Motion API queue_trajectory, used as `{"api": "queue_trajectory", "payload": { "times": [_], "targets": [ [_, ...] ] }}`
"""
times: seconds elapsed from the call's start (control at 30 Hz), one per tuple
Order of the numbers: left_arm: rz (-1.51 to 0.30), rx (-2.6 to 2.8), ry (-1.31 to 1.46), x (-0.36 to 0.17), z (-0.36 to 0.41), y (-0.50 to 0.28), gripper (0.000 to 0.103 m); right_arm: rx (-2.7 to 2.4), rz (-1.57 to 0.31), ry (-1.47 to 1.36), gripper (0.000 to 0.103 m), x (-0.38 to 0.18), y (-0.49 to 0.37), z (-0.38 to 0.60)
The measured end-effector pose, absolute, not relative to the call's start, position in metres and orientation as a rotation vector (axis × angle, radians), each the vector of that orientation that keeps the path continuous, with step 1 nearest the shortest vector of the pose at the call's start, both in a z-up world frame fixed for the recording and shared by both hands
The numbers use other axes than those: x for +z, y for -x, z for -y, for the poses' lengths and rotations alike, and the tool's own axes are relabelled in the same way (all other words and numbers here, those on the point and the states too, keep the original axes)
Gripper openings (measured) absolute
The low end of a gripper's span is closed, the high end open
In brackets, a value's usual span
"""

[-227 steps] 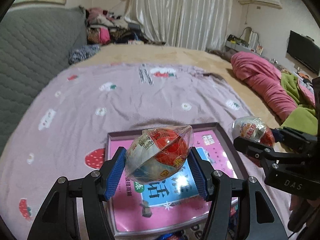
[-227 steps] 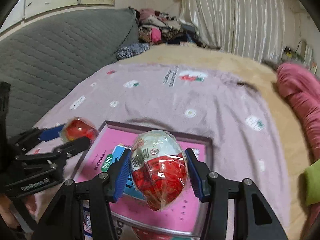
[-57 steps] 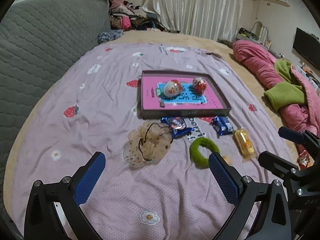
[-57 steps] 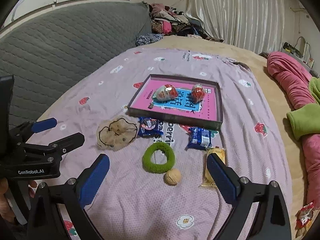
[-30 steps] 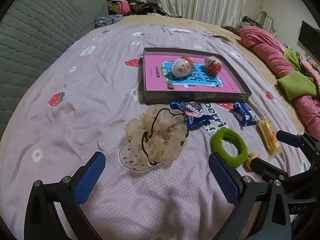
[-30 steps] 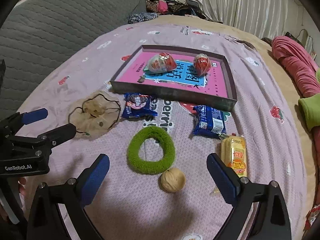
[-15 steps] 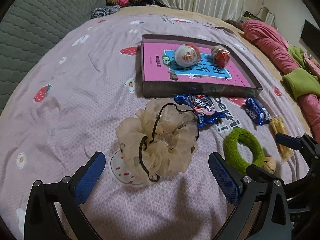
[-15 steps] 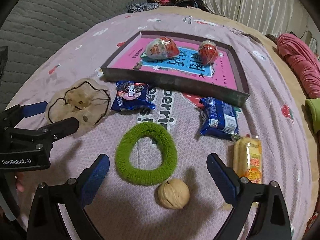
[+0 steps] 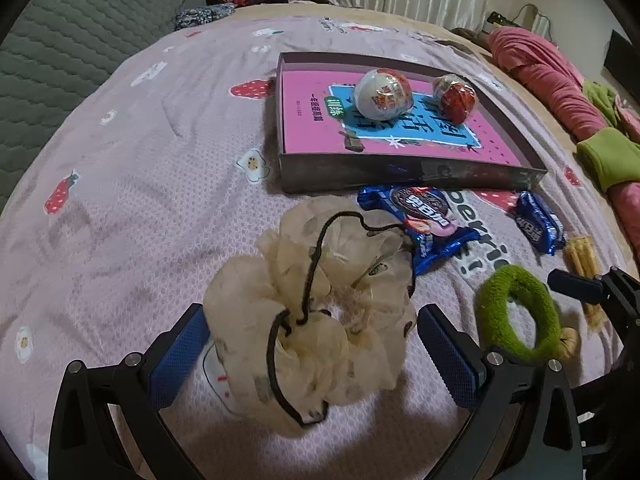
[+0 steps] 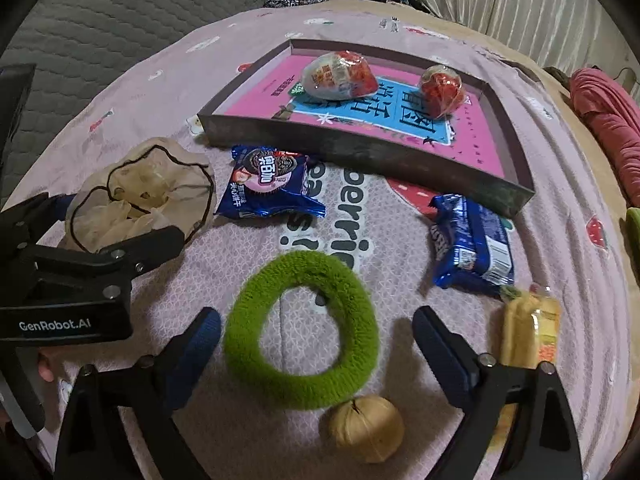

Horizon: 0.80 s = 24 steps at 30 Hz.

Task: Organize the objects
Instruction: 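Grasp the beige scrunchie with the left gripper while the right grasps the green ring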

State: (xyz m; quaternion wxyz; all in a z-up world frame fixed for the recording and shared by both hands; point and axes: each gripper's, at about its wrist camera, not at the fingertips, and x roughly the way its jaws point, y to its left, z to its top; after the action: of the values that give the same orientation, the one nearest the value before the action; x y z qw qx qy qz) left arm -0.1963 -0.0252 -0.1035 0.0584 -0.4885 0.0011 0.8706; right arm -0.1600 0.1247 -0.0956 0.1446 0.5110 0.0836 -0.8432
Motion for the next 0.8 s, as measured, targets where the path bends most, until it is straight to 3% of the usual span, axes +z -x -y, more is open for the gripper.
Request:
{"api": "queue_trajectory", "payload": {
  "times": [0.33,0.53,0.8],
  "targets": [
    [-0.043,2.620,1.484,-0.117,0.015,0.208,0.101,-2.412,-0.286,-1.492,0.085,-0.107,0.168,-0.118],
    [-0.074,2.619,1.456,-0.119,0.006,0.210,0.092,-2.398,-0.331,-1.481,0.077,-0.108,0.167,-0.112],
    [-0.048,2.613,1.435,-0.114,0.007,0.209,0.049,-2.378,-0.299,-1.465,0.063,-0.106,0.166,-0.114]
  ]
}}
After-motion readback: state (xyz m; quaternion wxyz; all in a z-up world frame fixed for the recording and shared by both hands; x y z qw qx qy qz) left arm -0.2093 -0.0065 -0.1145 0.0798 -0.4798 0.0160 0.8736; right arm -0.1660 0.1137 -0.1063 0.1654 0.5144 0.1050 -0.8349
